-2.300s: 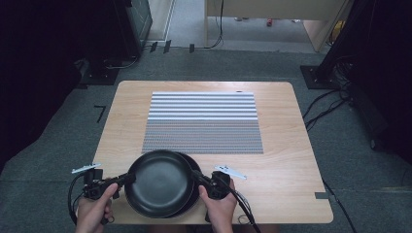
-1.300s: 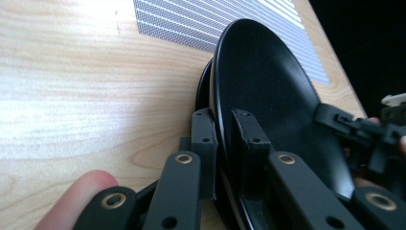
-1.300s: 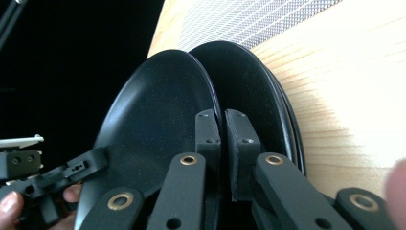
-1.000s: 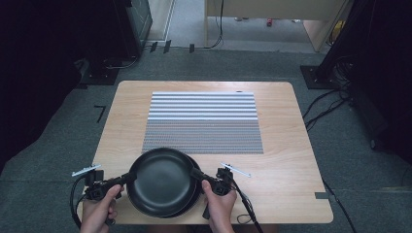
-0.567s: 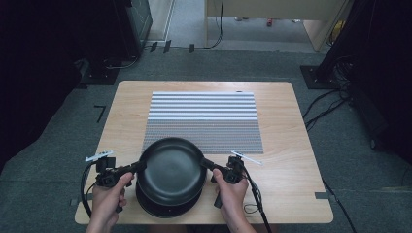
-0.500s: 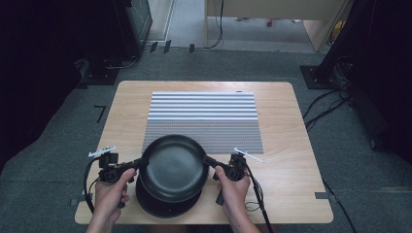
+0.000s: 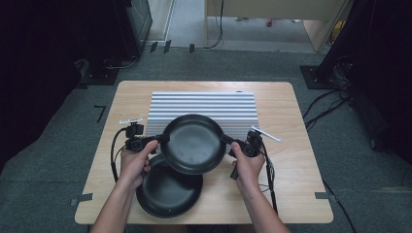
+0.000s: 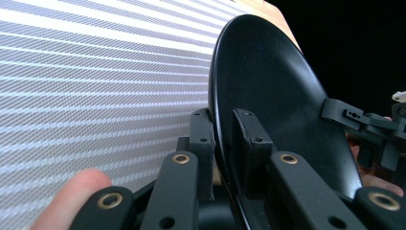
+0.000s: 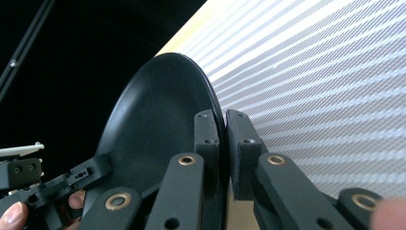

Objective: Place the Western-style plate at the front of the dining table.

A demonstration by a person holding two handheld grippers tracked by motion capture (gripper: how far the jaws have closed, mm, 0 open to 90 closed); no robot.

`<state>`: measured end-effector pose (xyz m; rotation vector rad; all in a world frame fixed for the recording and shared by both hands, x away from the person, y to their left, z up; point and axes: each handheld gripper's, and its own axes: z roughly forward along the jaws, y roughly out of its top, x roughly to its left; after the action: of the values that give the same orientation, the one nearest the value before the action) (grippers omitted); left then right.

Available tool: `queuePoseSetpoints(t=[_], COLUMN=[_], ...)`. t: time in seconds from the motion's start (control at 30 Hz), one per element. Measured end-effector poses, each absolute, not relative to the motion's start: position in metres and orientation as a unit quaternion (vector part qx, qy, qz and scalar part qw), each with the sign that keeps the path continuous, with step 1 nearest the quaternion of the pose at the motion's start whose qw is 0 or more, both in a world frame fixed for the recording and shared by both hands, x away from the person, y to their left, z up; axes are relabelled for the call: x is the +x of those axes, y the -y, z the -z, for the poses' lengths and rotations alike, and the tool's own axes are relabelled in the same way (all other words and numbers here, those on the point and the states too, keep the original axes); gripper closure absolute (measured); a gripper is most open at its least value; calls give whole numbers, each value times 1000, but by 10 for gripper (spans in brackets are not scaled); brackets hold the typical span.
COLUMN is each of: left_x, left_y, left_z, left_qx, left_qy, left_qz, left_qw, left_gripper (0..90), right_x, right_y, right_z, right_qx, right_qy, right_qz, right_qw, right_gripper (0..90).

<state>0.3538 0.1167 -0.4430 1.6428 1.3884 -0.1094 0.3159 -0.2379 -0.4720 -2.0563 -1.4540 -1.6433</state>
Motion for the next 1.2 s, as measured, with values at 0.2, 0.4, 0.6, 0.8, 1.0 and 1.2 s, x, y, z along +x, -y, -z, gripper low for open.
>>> queuePoseSetpoints(t=[0.2,0.4,0.6,0.8,1.0,1.2], left_x=[391,423,447,465,482,495], left_y=[-101,-86,-70,-63,-60,-63], left_z=[460,470,475,483,492,495], left_qx=[674,666,666,663,660,650], left_qy=[-579,-593,-598,-610,-618,-629], left_qz=[66,81,80,83,95,90], left_qw=[455,446,438,426,417,417], left_gripper=[792,796,796,799,793,790], right_x=[347,370,388,398,409,424], right_y=[253,263,274,276,276,270], right_z=[480,490,496,510,514,511], right_qx=[-691,-702,-713,-727,-736,-736], right_qy=[486,478,464,448,445,448], right_qz=[532,525,525,520,510,507], right_qw=[54,46,31,29,17,2], right_gripper=[845,845,845,846,846,848])
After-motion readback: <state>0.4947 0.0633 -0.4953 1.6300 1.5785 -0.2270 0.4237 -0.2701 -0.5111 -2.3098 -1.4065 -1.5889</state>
